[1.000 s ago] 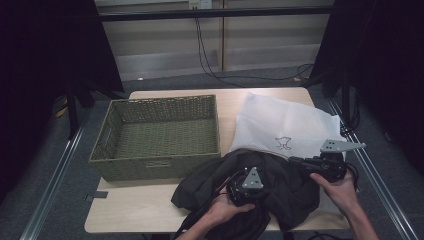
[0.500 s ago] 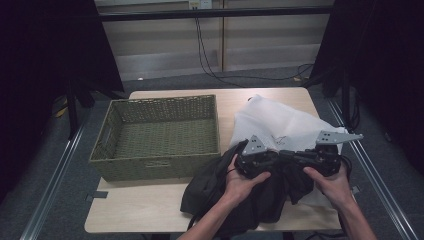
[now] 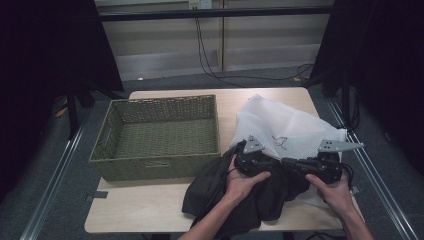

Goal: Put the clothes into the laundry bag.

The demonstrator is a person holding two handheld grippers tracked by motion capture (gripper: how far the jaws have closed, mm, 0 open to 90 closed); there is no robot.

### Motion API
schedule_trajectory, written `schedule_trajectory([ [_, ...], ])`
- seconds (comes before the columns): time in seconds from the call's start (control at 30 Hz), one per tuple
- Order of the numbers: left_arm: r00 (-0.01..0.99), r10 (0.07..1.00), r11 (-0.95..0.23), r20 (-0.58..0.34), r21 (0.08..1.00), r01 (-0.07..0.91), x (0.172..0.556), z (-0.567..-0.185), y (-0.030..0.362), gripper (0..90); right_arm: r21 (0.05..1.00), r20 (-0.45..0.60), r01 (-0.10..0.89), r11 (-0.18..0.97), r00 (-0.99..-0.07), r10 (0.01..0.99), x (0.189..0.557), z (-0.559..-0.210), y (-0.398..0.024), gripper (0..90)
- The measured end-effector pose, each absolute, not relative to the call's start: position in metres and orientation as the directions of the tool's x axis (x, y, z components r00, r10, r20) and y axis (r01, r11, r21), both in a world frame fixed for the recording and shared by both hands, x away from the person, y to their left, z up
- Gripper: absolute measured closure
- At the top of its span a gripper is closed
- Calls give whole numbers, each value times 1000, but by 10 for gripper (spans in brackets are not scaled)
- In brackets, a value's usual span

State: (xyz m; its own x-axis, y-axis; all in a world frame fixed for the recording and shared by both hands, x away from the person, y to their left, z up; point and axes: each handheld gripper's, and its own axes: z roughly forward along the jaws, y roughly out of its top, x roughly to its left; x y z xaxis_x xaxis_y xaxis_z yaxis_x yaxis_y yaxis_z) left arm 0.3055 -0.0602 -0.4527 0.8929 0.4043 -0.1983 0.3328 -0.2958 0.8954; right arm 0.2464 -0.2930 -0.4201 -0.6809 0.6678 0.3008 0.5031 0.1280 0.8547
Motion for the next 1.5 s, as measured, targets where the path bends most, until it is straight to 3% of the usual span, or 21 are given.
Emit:
schedule_trajectory([
  [0.13, 904, 378, -305, -198, 896, 323, 295, -442, -48, 444, 852, 312, 512, 113, -669, 675, 249, -427, -298, 895],
  [0.27, 939, 311, -321, -150, 913, 252, 282, -430, -27, 434, 849, 301, 514, 124, -663, 686, 249, -428, -300, 895],
  [0.37, 941, 289, -314, -178, 911, 268, 275, -421, -11, 422, 850, 294, 511, 130, -664, 688, 249, -429, -300, 895],
  [0.47, 957, 262, -324, -124, 923, 209, 263, -411, 7, 411, 848, 295, 515, 129, -659, 692, 250, -430, -301, 895],
  [0.57, 959, 251, -307, -133, 929, 209, 254, -405, 27, 409, 848, 288, 512, 136, -661, 693, 251, -431, -301, 895],
  [0.67, 958, 279, -341, -69, 926, 165, 251, -401, 49, 407, 846, 291, 516, 134, -658, 695, 251, -430, -301, 895],
  [0.8, 946, 319, -362, -61, 914, 181, 250, -408, 81, 354, 851, 280, 508, 138, -658, 699, 252, -429, -301, 894],
  [1.07, 914, 390, -353, -112, 898, 261, 251, -430, 130, 200, 849, 267, 506, 152, -659, 703, 256, -428, -299, 890],
  [1.3, 919, 371, -427, -131, 855, 294, 256, -467, 117, 85, 847, 260, 506, 165, -664, 701, 259, -425, -297, 873],
  [1.5, 938, 328, -529, -112, 801, 280, 252, -482, 86, 35, 845, 246, 503, 182, -667, 703, 267, -419, -291, 732],
])
